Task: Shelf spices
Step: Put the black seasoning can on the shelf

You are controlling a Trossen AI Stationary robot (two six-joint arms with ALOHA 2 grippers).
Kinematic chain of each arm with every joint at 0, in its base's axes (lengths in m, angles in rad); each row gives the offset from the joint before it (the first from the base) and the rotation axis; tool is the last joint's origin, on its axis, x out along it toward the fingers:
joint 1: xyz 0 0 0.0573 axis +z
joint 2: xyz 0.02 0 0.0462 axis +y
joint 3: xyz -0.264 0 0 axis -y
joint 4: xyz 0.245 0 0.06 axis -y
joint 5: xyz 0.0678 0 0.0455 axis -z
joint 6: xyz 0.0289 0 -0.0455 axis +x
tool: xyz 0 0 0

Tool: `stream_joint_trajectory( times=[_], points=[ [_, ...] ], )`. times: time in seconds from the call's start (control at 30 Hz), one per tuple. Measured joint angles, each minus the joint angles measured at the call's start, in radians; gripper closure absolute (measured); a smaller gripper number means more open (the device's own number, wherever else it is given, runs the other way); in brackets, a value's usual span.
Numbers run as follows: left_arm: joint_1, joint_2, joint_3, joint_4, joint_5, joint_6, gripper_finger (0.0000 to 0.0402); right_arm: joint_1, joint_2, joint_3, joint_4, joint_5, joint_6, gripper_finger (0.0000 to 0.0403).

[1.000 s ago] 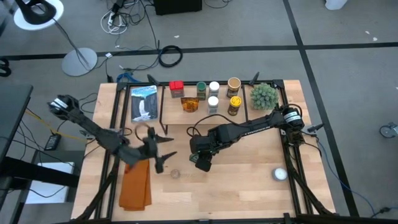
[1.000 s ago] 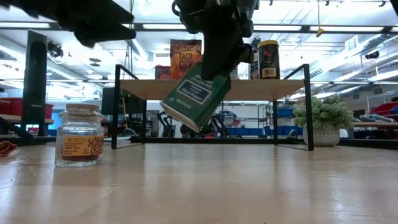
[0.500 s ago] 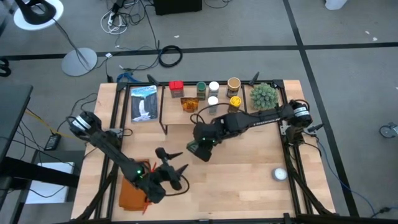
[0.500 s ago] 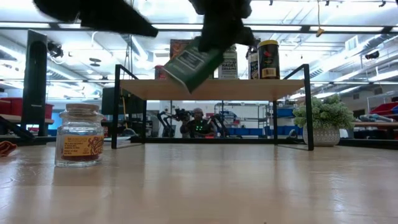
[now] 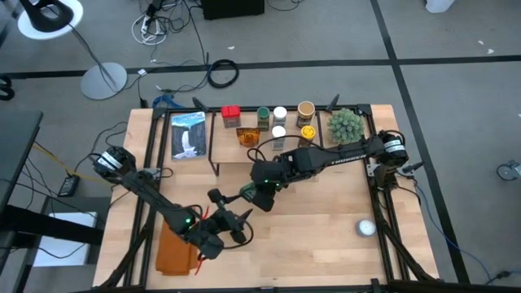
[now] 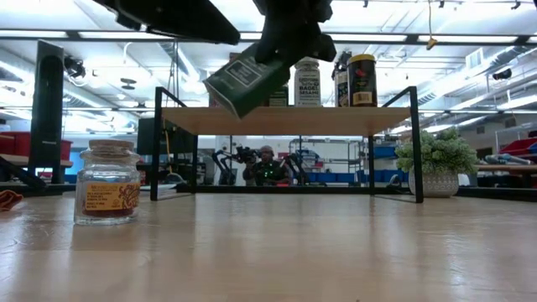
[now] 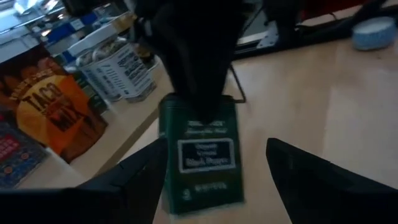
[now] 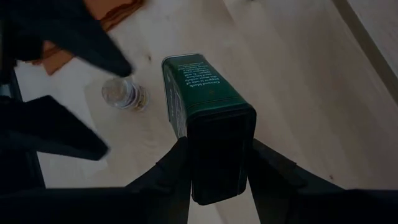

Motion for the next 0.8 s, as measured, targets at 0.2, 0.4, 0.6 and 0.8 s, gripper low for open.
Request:
stream_joint_trajectory(
  times=[0.2, 0.4, 0.6, 0.8],
  points=[
    [0.030, 0.000, 0.000, 0.011, -0.002, -0.053, 0.0121, -0.001, 0.000, 0.000, 0.013, 0.000, 0.001, 0.0277],
    [0.040, 0.000, 0.000, 0.028, 0.013, -0.051, 0.0072, -0.028, -0.009, -0.002, 0.012, 0.002, 0.001, 0.0277],
    [0.041, 0.000, -0.001, 0.029, 0.018, -0.048, 0.0007, -0.043, -0.016, -0.002, 0.013, 0.002, 0.019, 0.0277],
    [0.041, 0.000, -0.001, 0.055, 0.057, -0.106, 0.0032, -0.034, -0.016, -0.002, 0.014, 0.001, 0.046, 0.0277]
  ],
)
